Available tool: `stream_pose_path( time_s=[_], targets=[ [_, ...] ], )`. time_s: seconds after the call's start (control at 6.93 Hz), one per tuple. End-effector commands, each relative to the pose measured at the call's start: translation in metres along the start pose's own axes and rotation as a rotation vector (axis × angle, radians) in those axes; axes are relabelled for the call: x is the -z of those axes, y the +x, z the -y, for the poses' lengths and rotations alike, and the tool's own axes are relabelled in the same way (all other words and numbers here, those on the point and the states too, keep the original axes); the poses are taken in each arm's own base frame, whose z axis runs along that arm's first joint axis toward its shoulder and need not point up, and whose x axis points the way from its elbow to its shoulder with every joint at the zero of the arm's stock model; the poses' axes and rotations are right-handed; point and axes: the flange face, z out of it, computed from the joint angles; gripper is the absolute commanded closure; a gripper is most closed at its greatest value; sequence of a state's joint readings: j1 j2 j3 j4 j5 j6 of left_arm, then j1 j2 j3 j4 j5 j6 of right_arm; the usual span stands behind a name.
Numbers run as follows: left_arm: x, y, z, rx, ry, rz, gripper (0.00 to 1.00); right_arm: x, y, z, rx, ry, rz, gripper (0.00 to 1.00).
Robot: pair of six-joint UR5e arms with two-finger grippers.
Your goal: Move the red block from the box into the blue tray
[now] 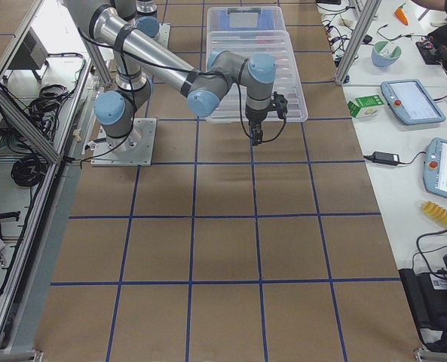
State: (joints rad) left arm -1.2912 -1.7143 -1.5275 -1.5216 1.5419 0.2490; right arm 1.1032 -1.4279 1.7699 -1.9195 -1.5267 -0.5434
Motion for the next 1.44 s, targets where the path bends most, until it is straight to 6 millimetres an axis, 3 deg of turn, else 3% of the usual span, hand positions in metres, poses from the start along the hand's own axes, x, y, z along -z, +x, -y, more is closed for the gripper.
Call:
stream_pose_path(
  time_s=[0.0,0.29,0.58,0.87,1.01,1.3],
  targets=[
    [0.035,0.09,-0.04,0.018,0.031,0.027,0.0,-0.005,-0.007,-0.001,-0.038,-0.004,0.019,0.0],
    [0.04,0.14,-0.073,-0.03,0.048,0.032,0.0,-0.011,-0.028,0.001,-0.033,-0.017,0.025,0.0],
    [0.06,0.143,-0.08,-0.025,0.089,0.035,0.0,-0.011,-0.062,0.005,-0.06,-0.021,0.026,0.0],
    [0.058,0.142,-0.079,-0.008,0.099,0.043,0.0,-0.013,-0.1,0.01,-0.073,-0.024,0.025,0.0],
    [0.06,0.135,-0.077,-0.007,0.103,0.128,0.0,-0.013,-0.124,0.012,-0.082,-0.025,0.021,0.0],
    [0.057,0.139,-0.075,-0.006,0.098,0.09,0.0,-0.013,-0.159,0.013,-0.056,-0.029,0.013,0.0]
  ],
)
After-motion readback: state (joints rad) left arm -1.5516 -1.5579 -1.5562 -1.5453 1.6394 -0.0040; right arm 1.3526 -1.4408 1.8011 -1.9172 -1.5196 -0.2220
